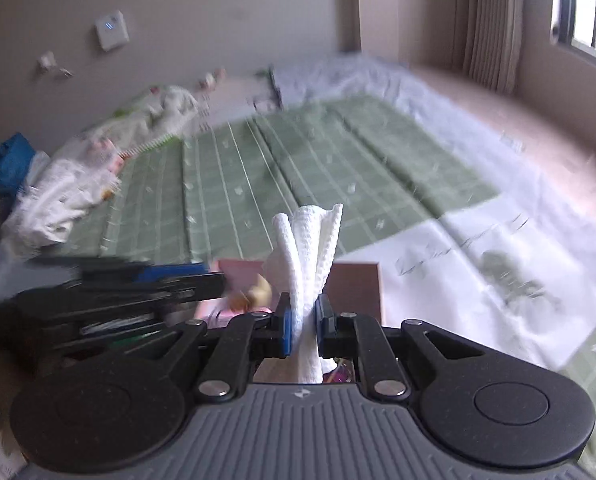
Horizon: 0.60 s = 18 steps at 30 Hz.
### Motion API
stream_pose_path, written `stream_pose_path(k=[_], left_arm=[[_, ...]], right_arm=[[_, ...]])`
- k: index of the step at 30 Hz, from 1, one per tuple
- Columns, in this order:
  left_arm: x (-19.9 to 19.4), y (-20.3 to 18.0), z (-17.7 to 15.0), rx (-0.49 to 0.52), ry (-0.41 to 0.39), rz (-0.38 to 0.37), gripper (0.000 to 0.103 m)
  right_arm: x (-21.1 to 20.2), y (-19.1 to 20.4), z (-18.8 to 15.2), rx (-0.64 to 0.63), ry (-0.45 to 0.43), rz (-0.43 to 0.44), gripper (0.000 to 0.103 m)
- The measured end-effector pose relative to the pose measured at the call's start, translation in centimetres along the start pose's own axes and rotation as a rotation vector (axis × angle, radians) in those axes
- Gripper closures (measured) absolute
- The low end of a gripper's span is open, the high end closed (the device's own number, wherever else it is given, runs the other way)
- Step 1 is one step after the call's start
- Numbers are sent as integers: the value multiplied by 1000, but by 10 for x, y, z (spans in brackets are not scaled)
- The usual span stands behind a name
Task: Organize soft objects
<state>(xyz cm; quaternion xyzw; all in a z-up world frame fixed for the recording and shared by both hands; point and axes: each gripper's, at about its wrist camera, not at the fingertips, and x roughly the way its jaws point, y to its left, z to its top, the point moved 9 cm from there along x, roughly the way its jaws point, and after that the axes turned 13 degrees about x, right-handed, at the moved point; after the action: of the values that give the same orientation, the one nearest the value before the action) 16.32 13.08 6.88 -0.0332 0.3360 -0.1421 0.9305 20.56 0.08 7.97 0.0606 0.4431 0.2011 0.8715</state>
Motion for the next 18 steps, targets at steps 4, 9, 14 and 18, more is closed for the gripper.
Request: stream_pose_path(k=[4, 9, 14, 18], left_arm=[[-4, -16, -27, 20, 8, -51, 81], [-37, -44, -68, 53, -22, -56, 81], [-62, -42, -111, 88, -3, 3, 81], [-71, -30, -149, 105, 9, 94, 81]], right_arm=[[75, -20, -11, 92, 109, -69, 92], [115, -28, -27, 178, 194, -24, 83], [63, -32, -20, 176, 123, 53, 52], [-1, -39, -34, 54, 19, 61, 26]])
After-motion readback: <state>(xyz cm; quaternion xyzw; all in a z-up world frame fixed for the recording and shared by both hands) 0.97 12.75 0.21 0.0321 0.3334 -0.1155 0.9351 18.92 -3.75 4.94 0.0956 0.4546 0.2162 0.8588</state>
